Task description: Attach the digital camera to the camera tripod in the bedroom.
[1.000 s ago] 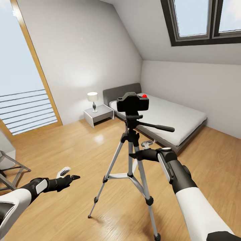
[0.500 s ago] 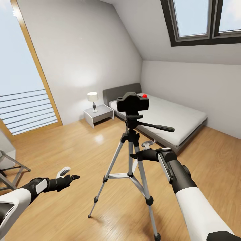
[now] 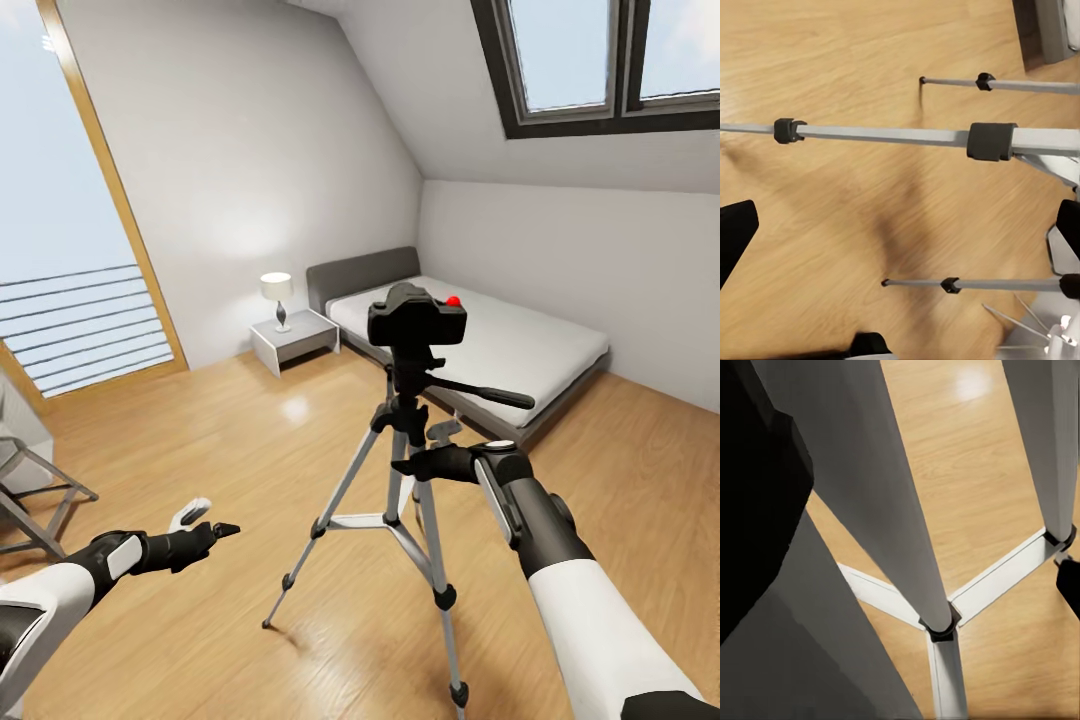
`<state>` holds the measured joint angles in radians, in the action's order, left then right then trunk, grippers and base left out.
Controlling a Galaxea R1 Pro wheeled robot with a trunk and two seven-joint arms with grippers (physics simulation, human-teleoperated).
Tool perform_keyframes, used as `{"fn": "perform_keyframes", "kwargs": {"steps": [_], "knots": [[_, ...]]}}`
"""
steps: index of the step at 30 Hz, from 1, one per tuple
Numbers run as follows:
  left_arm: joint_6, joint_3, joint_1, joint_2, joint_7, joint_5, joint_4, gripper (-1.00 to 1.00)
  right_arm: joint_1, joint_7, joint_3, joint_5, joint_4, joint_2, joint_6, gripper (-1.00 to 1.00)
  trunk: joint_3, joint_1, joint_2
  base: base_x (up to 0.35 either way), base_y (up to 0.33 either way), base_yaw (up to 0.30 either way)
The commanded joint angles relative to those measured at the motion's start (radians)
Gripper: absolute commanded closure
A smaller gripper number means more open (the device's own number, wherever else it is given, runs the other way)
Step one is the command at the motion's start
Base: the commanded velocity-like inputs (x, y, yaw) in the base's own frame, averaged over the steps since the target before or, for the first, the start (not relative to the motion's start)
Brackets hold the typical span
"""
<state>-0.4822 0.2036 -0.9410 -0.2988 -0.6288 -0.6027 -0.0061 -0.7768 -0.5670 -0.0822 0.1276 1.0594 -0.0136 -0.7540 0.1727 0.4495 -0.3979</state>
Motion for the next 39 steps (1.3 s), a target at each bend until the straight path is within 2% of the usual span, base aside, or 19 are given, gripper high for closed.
{"fn": "perform_keyframes", "kwargs": {"steps": [1, 21, 39], "knots": [[-0.007, 0.008, -0.001, 0.0, -0.002, -0.011, 0.0, -1.0, -0.001, -0.008, 0.001, 0.01, 0.001, 0.0, -0.003, -1.0, 0.002, 0.001, -0.002, -0.046, -0.016, 0.0], [-0.007, 0.008, 0.0, 0.0, -0.002, -0.011, 0.0, -1.0, -0.001, -0.008, 0.001, 0.01, -0.001, 0.003, -0.004, -1.0, 0.002, 0.001, -0.002, -0.012, -0.003, 0.0], [-0.006, 0.009, -0.001, 0.0, 0.0, -0.011, 0.0, -1.0, -0.001, -0.008, 0.002, 0.01, -0.001, 0.003, -0.002, -1.0, 0.002, 0.001, -0.002, -0.142, -0.072, 0.0]]}}
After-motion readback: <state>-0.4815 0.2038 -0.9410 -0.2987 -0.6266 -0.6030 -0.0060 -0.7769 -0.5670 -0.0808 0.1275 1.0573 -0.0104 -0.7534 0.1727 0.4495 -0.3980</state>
